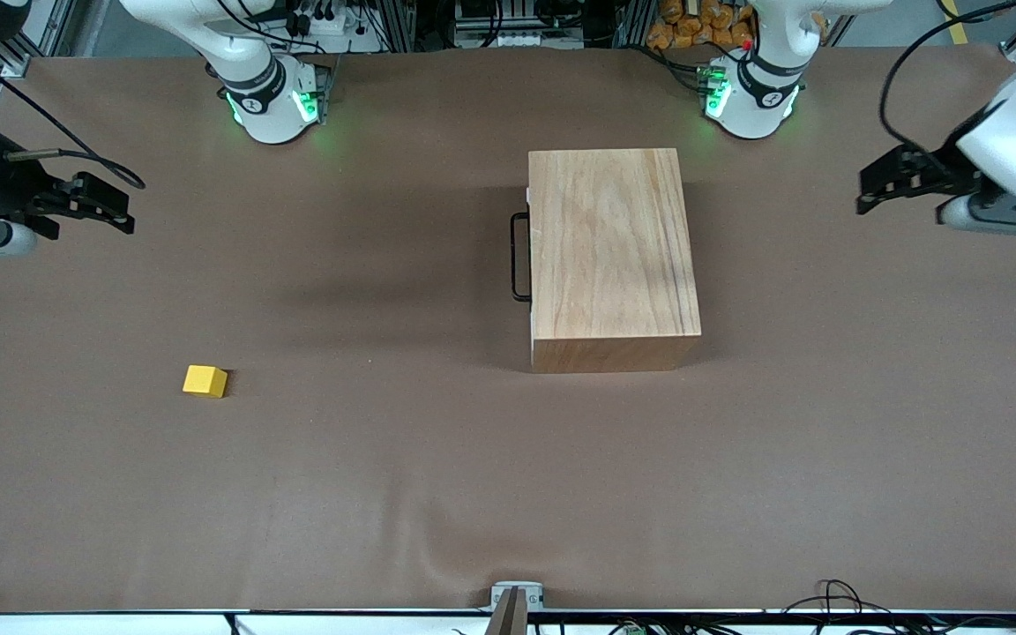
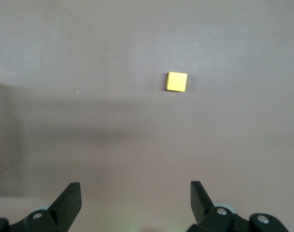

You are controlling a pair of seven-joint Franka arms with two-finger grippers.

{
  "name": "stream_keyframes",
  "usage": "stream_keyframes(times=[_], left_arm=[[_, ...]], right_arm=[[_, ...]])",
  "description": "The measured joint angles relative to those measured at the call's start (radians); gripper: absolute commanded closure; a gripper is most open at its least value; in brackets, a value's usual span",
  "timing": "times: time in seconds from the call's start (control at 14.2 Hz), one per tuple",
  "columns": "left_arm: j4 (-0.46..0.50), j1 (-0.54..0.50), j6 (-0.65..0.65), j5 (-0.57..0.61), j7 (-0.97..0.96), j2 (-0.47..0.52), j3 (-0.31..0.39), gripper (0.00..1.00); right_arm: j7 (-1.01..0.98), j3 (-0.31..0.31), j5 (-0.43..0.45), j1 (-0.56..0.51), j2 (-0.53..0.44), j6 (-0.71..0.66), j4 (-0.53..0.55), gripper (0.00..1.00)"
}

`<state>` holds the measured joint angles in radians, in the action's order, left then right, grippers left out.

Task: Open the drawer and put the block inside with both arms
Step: 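Reach the left gripper to the drawer handle while the right gripper reaches the cube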

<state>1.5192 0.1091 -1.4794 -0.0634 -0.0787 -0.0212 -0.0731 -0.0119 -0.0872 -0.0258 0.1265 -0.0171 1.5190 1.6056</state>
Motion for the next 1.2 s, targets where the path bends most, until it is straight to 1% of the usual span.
stream_keyframes(times=[0.21,0.49,0.77,1.2], left_arm=[[-0.028,0.053,0.0,-0.002,-0.138,-0.061,-0.056,0.0],[-0.054,0.165,-0.008,-0.002,-0.289,-0.121,-0.066,0.0],[-0.103,0.294,-0.037,-0.002,-0.478,-0.207,-0.067,0.0],[-0.129,0.439,-0.175,-0.002,-0.711,-0.316,-0.067,0.0]], right_arm=[[0.0,-0.005,0.0,-0.009,0.013,0.019,0.008,0.0],[0.0,-0.008,0.0,-0.029,0.067,0.086,0.014,0.0],[0.0,-0.009,0.0,-0.062,0.175,0.191,0.018,0.0],[0.001,-0.012,0.0,-0.105,0.373,0.388,0.055,0.0]])
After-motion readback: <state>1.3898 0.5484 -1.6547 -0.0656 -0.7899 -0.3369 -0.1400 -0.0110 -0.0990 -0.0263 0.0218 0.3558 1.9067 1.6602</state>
